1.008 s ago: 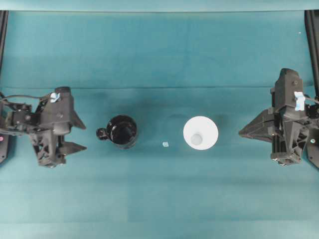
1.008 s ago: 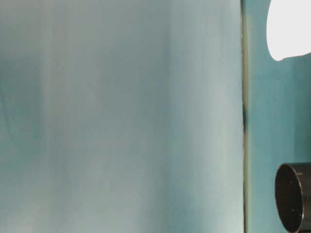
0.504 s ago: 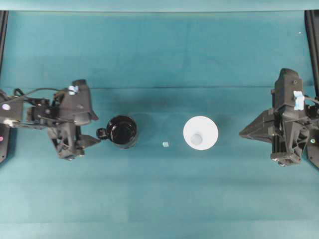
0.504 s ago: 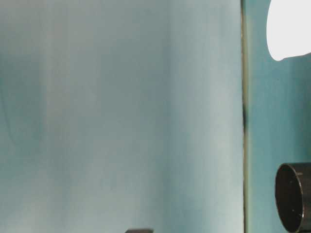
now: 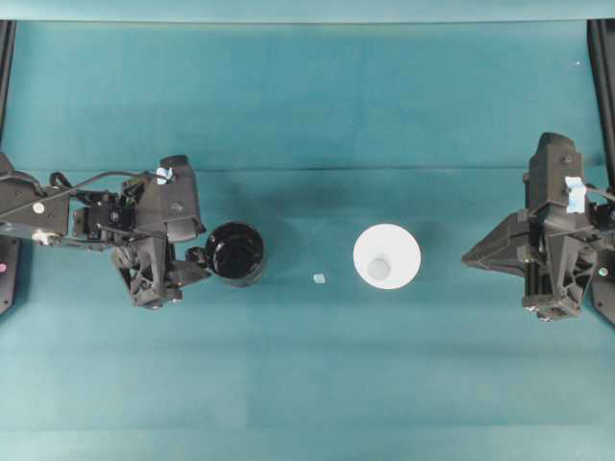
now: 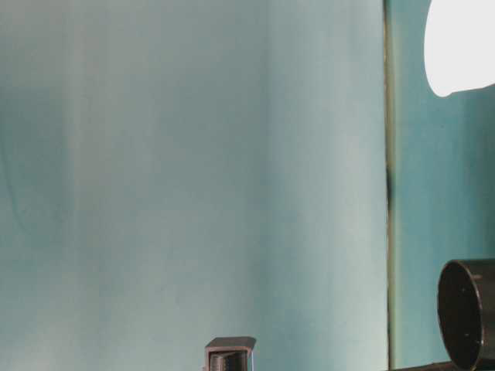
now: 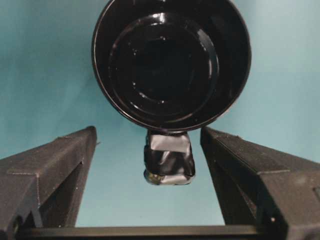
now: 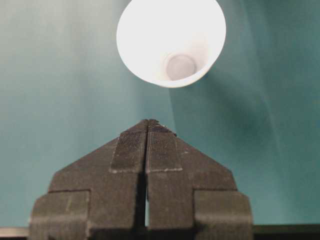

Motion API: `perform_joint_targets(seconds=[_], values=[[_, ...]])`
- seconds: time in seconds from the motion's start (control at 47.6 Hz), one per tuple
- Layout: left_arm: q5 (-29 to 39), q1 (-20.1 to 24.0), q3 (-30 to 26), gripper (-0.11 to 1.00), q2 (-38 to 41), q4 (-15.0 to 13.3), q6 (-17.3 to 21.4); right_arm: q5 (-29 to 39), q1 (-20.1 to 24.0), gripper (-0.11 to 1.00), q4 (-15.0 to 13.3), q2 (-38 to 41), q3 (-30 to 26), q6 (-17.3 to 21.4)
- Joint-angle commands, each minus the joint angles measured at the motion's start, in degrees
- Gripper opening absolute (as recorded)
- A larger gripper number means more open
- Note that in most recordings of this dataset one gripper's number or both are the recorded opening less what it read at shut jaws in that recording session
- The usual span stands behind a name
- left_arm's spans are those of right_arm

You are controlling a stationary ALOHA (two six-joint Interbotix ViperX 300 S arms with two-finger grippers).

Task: Put a paper cup into the cup holder on your left arm.
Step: 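Move the left gripper to the black mug's handle and close on it, then slide the held black mug rightward toward the white paper cup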

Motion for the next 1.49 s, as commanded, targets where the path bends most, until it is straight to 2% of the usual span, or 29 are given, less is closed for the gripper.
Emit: perform_joint_targets(seconds=[0.0, 0.084, 0.21, 0.399, 0.63, 0.903, 1.05, 1.239, 1.471], values=[[-0.1, -0.1, -0.6, 0.86, -0.1, 0.1, -0.1, -0.2, 0.2, -0.04, -0.2, -0.2, -1.4, 0.6], [-0.1, 0.0, -0.5, 0.81, -0.2, 0.1, -0.1, -0.2, 0.2, -0.04, -0.2, -0.2, -1.4, 0.6], [-0.1, -0.2, -0.4, 0.65, -0.2, 0.1, -0.1, -0.2, 0.2, -0.04, -0.2, -0.2, -1.4, 0.5], [-0.1, -0.5, -0.6, 0.29, -0.2, 0.1, 0.5, -0.5, 0.2, -0.04, -0.2, -0.2, -1.4, 0.6], [-0.4, -1.1, -1.3, 0.29, -0.3, 0.1, 0.7, -0.6, 0.2, -0.04, -0.2, -0.2, -1.4, 0.6], [-0.2, -1.4, -6.4, 0.29, 0.0, 0.1, 1.8, -0.7, 0.2, -0.04, -0.2, -0.2, -1.4, 0.7], [-0.1, -1.4, -10.5, 0.29, 2.4, 0.1, 4.0, -0.8, 0.2, -0.04, -0.2, -0.2, -1.4, 0.7], [0.0, -1.4, -14.9, 0.29, 6.5, 0.1, 4.8, -0.8, 0.2, -0.04, -0.2, -0.2, -1.5, 0.7], [0.0, -1.4, -16.5, 0.29, 9.7, 0.1, 4.9, -0.9, 0.3, -0.04, -0.2, -0.2, -1.4, 0.7]])
